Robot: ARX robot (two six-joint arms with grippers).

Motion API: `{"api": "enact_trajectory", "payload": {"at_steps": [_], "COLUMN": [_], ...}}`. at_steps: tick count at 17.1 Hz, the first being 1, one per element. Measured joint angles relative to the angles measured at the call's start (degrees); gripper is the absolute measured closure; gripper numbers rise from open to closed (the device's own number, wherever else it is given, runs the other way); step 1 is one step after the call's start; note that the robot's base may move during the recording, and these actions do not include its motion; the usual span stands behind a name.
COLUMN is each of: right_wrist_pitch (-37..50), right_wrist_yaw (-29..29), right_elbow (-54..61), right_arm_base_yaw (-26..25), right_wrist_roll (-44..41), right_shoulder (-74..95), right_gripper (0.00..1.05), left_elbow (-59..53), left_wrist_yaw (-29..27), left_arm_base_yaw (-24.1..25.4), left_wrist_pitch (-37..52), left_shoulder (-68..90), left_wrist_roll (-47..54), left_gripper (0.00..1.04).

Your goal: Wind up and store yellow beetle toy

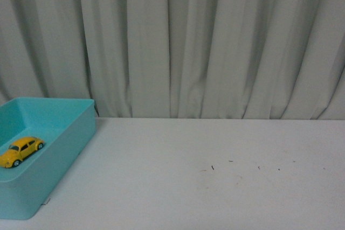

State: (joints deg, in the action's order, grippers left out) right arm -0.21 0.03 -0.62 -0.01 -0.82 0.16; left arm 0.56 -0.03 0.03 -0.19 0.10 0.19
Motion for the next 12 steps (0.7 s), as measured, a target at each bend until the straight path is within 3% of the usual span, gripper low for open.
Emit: {"api": "enact_trajectory", "payload": {"at_steps": [12], "right_wrist_pitch": [0.2], "right_wrist_yaw": [0.0], "right_elbow": [0.0], "right_arm_base_yaw": [0.0], "right_wrist_roll": [0.0], "right_shoulder": [0.0], "right_gripper": [0.07], "left_elbow": [0.0], "left_wrist_yaw": [0.0], "left_arm_base_yaw": [0.0], "left_wrist_pitch": [0.2], "left_shoulder": [0.0], "left_wrist_roll": [0.0], "left_gripper": [0.07]}}
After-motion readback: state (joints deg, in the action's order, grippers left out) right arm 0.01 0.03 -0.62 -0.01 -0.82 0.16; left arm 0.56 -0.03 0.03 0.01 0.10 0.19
